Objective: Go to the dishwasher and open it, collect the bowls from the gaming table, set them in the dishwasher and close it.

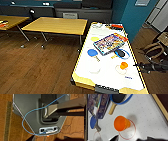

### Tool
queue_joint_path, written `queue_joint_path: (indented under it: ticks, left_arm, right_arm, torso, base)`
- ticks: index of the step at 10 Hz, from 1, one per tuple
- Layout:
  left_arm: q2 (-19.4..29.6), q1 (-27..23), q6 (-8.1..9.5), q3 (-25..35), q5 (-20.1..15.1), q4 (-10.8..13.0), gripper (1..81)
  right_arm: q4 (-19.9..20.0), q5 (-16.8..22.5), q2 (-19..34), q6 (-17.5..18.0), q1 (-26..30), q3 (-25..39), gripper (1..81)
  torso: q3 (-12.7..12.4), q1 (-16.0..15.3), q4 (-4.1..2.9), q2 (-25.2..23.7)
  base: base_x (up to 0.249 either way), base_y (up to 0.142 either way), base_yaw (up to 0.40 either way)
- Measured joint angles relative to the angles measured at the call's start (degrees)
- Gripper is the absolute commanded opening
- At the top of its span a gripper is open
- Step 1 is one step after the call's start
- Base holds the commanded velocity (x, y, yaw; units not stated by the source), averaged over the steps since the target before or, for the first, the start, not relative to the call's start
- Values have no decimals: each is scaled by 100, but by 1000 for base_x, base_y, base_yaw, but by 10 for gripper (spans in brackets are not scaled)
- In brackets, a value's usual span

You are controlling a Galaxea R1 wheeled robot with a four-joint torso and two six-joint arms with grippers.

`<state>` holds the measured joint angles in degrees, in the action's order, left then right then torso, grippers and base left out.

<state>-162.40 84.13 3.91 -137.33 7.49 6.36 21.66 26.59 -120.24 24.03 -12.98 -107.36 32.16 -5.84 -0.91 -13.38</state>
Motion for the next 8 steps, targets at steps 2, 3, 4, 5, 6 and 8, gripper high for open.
queue_joint_path:
  ticks: [2, 3, 4, 5, 6, 8]
  left_arm:
    - [-15, -15, 0, -2, -13, 0, 811]
    - [-24, -23, 0, -2, -5, 0, 811]
    - [-33, -32, 0, -2, -11, 2, 811]
    - [-30, -30, 0, -2, -11, 0, 811]
    - [-33, -32, 0, -2, -13, 0, 811]
    - [-33, -50, 0, -2, -13, 0, 811]
  right_arm:
    - [16, 9, -300, 205, 141, -421, 811]
    - [22, 4, -432, 276, 168, -514, 811]
    - [27, 12, -545, 308, 163, -639, 811]
    - [29, 22, -628, 328, 169, -842, 811]
    - [30, 15, -716, 351, 174, -1033, 811]
    - [35, 11, -991, 422, 128, -1237, 811]
  torso:
    - [0, 0, 0, 2]
    - [2, 0, 0, 2]
    - [2, 0, 0, 2]
    - [2, 0, 0, 2]
    - [2, 0, 0, 2]
    - [2, 0, 0, 5]
  base:
    - [0, 0, 0]
    - [0, 0, 0]
    - [0, 0, 0]
    - [0, 0, 0]
    - [0, 0, 0]
    - [0, 0, 0]
